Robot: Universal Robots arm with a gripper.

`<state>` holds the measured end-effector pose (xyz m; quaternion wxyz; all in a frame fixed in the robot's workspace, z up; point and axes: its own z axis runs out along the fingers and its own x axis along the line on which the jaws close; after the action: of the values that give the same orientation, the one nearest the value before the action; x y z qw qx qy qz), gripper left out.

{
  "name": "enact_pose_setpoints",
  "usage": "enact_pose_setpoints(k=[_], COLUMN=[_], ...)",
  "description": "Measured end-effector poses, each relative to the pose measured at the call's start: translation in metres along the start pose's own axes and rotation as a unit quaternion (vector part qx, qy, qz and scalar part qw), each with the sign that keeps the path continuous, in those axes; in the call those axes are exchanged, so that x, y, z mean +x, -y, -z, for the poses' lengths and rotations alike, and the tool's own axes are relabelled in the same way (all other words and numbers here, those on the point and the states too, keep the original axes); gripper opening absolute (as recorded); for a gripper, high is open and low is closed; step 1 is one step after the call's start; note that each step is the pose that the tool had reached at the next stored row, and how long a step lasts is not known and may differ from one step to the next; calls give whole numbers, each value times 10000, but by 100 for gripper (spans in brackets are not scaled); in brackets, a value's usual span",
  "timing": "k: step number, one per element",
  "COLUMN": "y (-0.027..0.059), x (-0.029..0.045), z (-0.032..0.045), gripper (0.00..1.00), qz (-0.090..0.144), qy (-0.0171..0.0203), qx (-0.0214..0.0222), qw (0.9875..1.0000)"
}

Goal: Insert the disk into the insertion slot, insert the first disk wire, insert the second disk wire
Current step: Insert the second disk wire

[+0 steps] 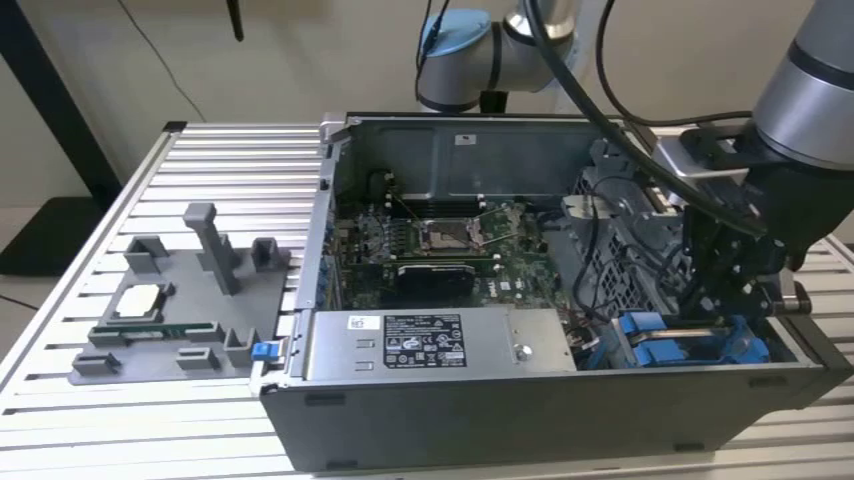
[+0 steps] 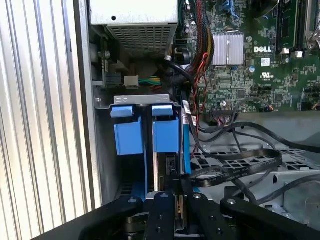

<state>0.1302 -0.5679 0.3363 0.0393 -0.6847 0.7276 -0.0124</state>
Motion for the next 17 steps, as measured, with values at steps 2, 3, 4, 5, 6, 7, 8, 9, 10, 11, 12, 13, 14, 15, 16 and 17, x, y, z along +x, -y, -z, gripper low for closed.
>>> enact_pose_setpoints(k=[2, 3, 4, 5, 6, 7, 8, 9, 10, 11, 12, 13, 14, 15, 16, 17], y=[-2, -3, -3, -3, 0, 2, 5, 8, 11, 15, 18, 21, 25, 28, 31, 35], x=[1, 0, 0, -1, -1, -1, -3, -6, -7, -9, -11, -13, -15, -17, -18, -20], z=[-28, -33, -39, -41, -22, 13, 69, 114, 159, 207, 252, 294, 345, 384, 431, 476], gripper=[0, 0, 0, 100, 100, 100, 100, 100, 100, 100, 100, 100, 100, 100, 100, 100], qz=[-1, -1, -1, -2, -3, -6, -9, -9, -10, -10, -10, -10, -10, -10, -10, -10], qy=[0, 4, 11, 20, 23, 21, 8, 10, 11, 8, 8, 9, 7, 9, 8, 7], qx=[0, 0, 0, -1, -4, -8, -9, -10, -11, -11, -12, -13, -13, -14, -14, -14], qw=[10000, 10000, 10000, 10000, 10000, 10000, 10000, 10000, 10000, 10000, 10000, 10000, 10000, 10000, 10000, 10000])
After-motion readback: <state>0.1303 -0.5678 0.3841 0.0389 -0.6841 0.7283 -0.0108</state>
